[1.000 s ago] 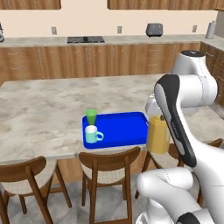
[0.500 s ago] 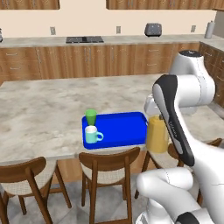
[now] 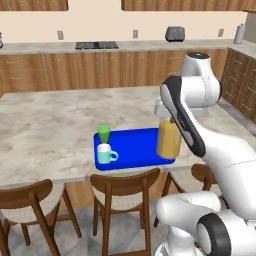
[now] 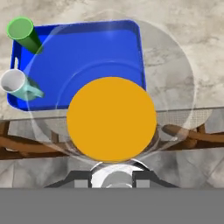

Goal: There is a tray on the dining counter. Grab the cup, mug, and pitcher and place them on the tray. The pitcher may be placed next to the tray if it cannot fit the tray.

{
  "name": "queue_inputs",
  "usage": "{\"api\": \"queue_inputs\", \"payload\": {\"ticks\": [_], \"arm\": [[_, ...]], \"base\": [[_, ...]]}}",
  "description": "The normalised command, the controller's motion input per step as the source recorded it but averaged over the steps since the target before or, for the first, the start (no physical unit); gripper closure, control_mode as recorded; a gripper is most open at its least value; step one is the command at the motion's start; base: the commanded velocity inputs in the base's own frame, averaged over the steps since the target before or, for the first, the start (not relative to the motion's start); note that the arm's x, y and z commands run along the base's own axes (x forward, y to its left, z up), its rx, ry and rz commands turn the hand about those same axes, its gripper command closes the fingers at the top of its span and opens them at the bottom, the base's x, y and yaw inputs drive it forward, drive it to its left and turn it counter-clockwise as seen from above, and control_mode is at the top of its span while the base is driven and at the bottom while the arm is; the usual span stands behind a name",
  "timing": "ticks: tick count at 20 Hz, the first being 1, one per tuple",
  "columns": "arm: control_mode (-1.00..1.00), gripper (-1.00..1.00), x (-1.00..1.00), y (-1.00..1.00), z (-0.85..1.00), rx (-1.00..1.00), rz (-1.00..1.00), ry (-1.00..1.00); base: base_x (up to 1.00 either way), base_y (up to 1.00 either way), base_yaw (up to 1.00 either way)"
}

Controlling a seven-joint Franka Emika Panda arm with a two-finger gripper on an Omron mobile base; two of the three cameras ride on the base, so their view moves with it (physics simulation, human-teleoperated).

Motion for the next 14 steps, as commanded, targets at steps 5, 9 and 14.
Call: {"api": "queue_inputs", "payload": {"ticks": [5, 9, 14], "arm": [[-1.0, 1.0, 0.66, 0.0, -0.07, 0.0, 0.02, 0.0], [-1.0, 1.0, 0.65, 0.0, -0.2, 0.0, 0.03, 0.0], [-1.0, 1.0, 0.65, 0.0, -0.25, 0.0, 0.03, 0.0]], "base": [[0.0, 0.0, 0.0], [0.0, 0.0, 0.0], [0.0, 0.0, 0.0]]}}
